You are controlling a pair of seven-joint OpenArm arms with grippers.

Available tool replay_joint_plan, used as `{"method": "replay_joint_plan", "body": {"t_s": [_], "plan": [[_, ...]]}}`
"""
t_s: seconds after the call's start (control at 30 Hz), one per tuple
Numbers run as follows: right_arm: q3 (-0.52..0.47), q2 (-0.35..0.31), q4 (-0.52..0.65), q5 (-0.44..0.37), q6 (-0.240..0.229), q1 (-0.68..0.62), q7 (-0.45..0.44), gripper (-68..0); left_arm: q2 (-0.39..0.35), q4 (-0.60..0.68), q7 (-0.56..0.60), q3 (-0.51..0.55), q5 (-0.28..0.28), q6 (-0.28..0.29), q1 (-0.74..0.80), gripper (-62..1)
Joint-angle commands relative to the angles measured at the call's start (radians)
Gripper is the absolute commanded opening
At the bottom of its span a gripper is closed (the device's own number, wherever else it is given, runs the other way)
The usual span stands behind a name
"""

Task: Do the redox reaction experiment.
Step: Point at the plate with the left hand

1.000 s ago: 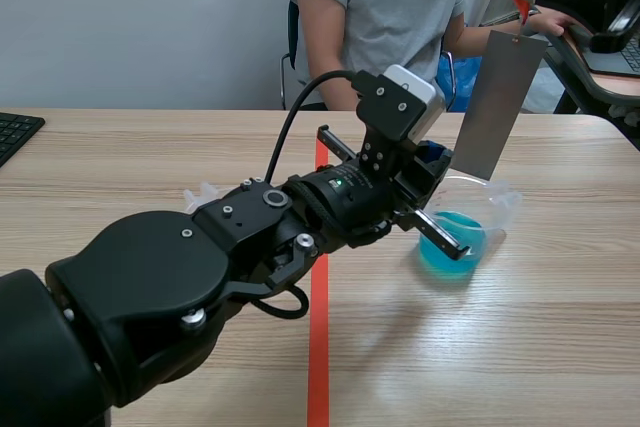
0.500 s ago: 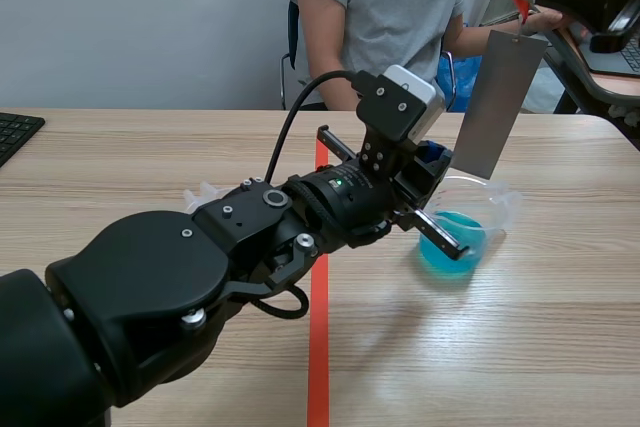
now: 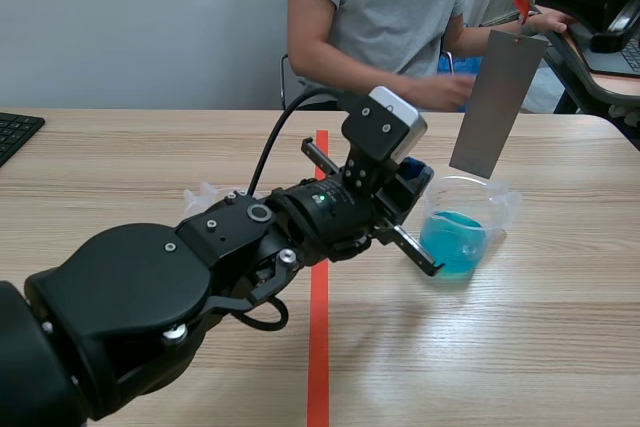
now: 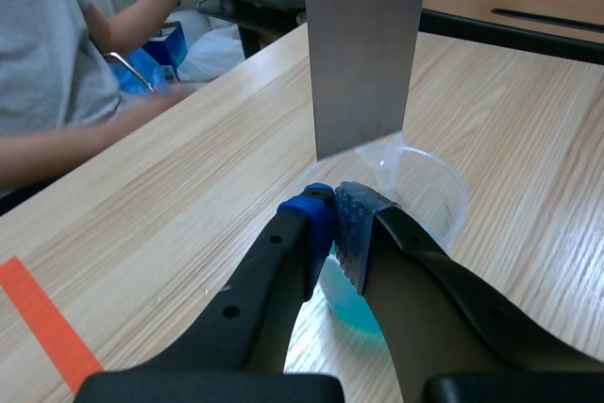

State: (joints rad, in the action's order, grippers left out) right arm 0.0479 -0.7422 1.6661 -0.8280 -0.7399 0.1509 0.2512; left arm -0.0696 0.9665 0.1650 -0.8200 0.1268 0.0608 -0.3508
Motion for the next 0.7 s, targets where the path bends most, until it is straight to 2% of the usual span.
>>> {"method": "replay_joint_plan", "body": {"t_s": [0.0, 0.2, 0.67], "plan": [[-0.001, -0.011, 0.012, -0.014, -0.006, 0.016, -0.014, -66.4, -0.007, 0.031, 0.026, 0.003, 0.003, -0.006, 0.005, -57.7], [-0.001, -0.011, 0.012, -0.014, -0.006, 0.016, -0.014, -66.4, -0.07, 0.1, 0.06, 0.02, 0.003, -0.014, 0.057, -57.7], [-0.001, -0.011, 0.012, -0.014, -0.006, 0.016, -0.014, -66.4, -0.3, 0.469, 0.062, 0.138, 0.002, -0.014, 0.272, -57.8]]}}
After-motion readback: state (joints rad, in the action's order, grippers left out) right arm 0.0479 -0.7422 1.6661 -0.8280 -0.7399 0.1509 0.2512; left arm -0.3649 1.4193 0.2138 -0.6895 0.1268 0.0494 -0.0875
